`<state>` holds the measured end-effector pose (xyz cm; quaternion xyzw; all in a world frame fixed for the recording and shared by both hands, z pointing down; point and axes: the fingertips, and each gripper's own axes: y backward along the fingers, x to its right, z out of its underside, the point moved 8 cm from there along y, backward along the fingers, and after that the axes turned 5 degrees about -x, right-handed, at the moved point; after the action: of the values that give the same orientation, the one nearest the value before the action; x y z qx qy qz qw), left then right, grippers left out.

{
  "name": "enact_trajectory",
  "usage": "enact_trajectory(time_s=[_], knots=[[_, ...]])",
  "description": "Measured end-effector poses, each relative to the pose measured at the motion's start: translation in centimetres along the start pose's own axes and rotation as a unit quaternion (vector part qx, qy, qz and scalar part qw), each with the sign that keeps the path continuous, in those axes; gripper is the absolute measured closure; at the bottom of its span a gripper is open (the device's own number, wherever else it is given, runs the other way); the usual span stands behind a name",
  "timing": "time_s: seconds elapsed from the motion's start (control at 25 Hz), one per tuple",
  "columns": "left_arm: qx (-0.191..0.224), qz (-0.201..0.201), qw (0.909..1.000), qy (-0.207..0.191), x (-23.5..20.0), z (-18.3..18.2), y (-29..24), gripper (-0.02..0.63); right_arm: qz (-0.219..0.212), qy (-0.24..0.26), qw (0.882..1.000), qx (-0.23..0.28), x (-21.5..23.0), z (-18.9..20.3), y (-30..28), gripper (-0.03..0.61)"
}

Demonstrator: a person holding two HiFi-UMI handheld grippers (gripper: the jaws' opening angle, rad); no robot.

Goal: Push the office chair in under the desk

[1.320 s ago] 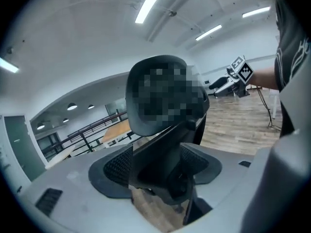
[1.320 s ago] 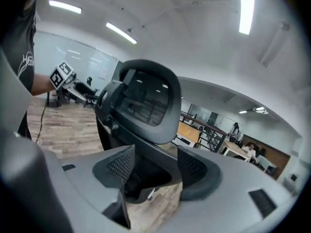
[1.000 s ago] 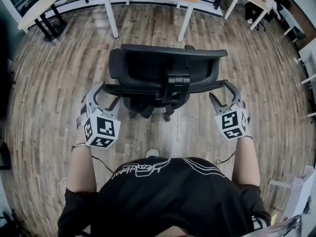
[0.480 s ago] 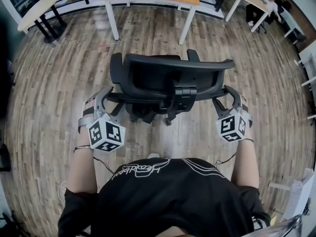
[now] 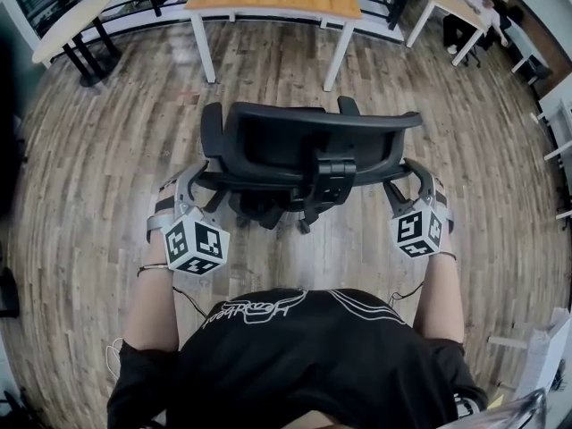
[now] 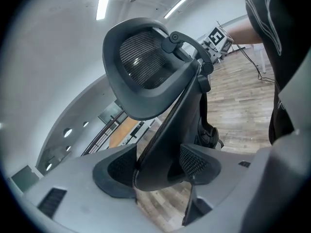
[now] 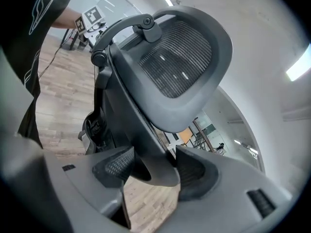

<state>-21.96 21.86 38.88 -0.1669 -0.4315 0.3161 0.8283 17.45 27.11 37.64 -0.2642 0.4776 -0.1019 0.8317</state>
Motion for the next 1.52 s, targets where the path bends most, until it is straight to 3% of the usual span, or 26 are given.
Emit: enact_trajectory(time_s=[0.2, 0.32, 0.44, 0.68, 1.08, 1.52], knots=[[-0.007, -0.005, 0.9999, 0.006, -0.1, 0.3, -3.3, 0.344, 0.003, -0.004, 1.000, 0.006, 0.0, 0.8, -3.2, 0.301], [-0.015, -0.003, 0.9999, 0.008, -3.4, 0.3, -6.6, 0.344, -0.001, -0.001, 1.000, 0.006, 1.9, -1.0, -6.9, 0.301], [-0.021, -0.001, 0.9998, 0.007, -5.6, -0.4, -6.2, 0.344, -0.001, -0.002, 1.000, 0.004, 3.4, -2.7, -6.2, 0.301], [-0.043, -0.054, 0.9976, -0.001, -4.5, -0.3, -7.5, 0.342, -0.005, 0.003, 1.000, 0.012, 3.1, -2.1, -6.9, 0.301], [-0.075, -0.056, 0.9956, 0.001, -4.1, 0.4, -10.7, 0.342, 0.003, 0.010, 0.998, 0.058, 2.2, -0.5, -9.7, 0.302], [-0.111, -0.061, 0.9919, 0.010, -10.5, -1.7, -18.2, 0.342, -0.001, 0.024, 0.997, 0.069, 8.1, -3.0, -17.6, 0.308]])
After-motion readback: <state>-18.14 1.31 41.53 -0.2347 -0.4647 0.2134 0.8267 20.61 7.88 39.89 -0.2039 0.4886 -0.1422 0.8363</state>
